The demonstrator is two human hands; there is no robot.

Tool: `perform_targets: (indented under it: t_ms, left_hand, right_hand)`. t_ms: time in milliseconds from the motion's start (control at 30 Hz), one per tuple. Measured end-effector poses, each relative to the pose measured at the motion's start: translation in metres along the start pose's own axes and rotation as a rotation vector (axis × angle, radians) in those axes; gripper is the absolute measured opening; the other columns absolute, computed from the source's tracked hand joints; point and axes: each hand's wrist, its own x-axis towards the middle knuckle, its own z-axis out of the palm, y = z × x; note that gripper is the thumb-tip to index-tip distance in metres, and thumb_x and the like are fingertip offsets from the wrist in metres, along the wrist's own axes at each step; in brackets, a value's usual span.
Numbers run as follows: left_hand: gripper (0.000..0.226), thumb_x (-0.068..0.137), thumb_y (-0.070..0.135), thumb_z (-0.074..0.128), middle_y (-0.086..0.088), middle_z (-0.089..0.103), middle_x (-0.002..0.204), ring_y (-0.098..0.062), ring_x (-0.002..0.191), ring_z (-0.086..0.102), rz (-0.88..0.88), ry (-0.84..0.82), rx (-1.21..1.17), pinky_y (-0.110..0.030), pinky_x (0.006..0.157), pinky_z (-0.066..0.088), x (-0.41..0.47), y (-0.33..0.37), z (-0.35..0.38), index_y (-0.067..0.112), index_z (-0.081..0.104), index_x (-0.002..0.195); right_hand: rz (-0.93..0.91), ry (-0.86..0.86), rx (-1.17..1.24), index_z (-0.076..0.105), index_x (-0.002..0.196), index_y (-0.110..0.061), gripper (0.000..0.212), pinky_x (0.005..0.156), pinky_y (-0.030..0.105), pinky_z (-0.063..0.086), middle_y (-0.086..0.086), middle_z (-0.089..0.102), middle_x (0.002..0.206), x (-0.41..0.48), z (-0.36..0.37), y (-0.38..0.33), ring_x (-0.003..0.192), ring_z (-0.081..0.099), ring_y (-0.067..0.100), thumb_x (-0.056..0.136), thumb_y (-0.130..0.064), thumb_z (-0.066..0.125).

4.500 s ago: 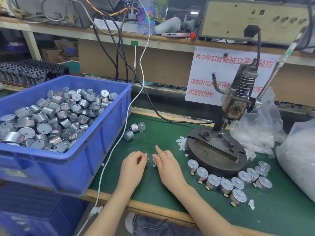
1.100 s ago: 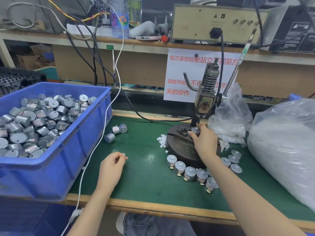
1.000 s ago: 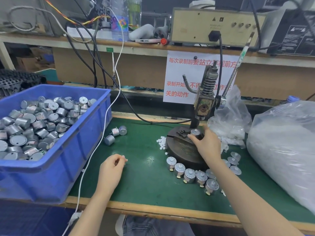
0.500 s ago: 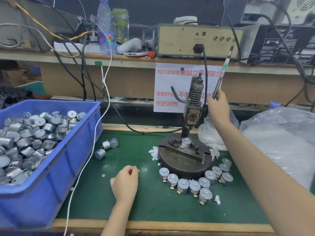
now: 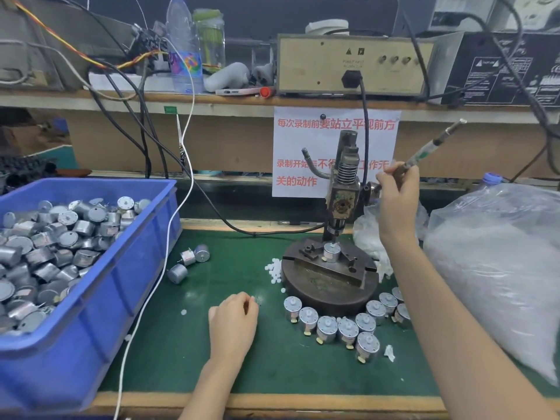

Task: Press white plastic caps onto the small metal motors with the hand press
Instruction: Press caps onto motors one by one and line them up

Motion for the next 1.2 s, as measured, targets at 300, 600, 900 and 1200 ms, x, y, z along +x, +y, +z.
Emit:
perform_targets:
  t_ms: [300, 600, 900, 1200]
  left_hand:
    - [0.029, 0.094, 0.027, 0.044, 0.005, 0.048, 0.057, -0.02, 0.061, 0.042, 0.028, -0.041, 0.058, -0.028, 0.07, 0.028, 0.012, -0.006, 0.004, 0.012, 0.053, 0.07]
    - [0.024, 0.091, 0.02, 0.051, -0.003, 0.061, 0.07, -0.024, 0.071, 0.054, 0.02, -0.156, -0.19, -0.031, 0.066, 0.038, 0.01, -0.017, -0.011, 0.008, 0.062, 0.075]
    - [0.026, 0.089, 0.011, 0.055, 0.005, 0.061, 0.083, -0.002, 0.074, 0.054, 0.089, -0.274, -0.226, -0.008, 0.064, 0.036, 0.005, -0.026, -0.025, 0.028, 0.058, 0.069]
    - [0.026, 0.088, 0.01, 0.055, 0.005, 0.059, 0.081, -0.005, 0.073, 0.054, 0.08, -0.236, -0.188, -0.005, 0.065, 0.036, 0.005, -0.037, -0.041, 0.026, 0.058, 0.068]
  right_hand:
    - [0.009, -0.043, -0.06, 0.044, 0.088, -0.028, 0.024, 0.077, 0.008, 0.043, -0.012, 0.052, 0.088, -0.005, -0.006, 0.001, 0.08, 0.052, -0.011, 0.092, -0.005, 0.048]
    - [0.329, -0.214, -0.653, 0.047, 0.129, -0.003, 0.04, 0.1, 0.036, 0.036, 0.014, 0.047, 0.133, -0.047, -0.014, 0.066, 0.119, 0.047, 0.026, 0.091, -0.015, 0.045]
    - [0.215, -0.504, -0.913, 0.054, 0.126, -0.013, 0.045, 0.102, 0.039, 0.036, 0.013, 0.048, 0.132, -0.063, -0.002, 0.088, 0.12, 0.044, 0.029, 0.087, -0.033, 0.062]
    - [-0.066, -0.571, -0.943, 0.064, 0.109, -0.021, 0.038, 0.092, 0.036, 0.034, -0.002, 0.062, 0.107, -0.094, 0.009, 0.068, 0.107, 0.049, 0.023, 0.078, -0.043, 0.07]
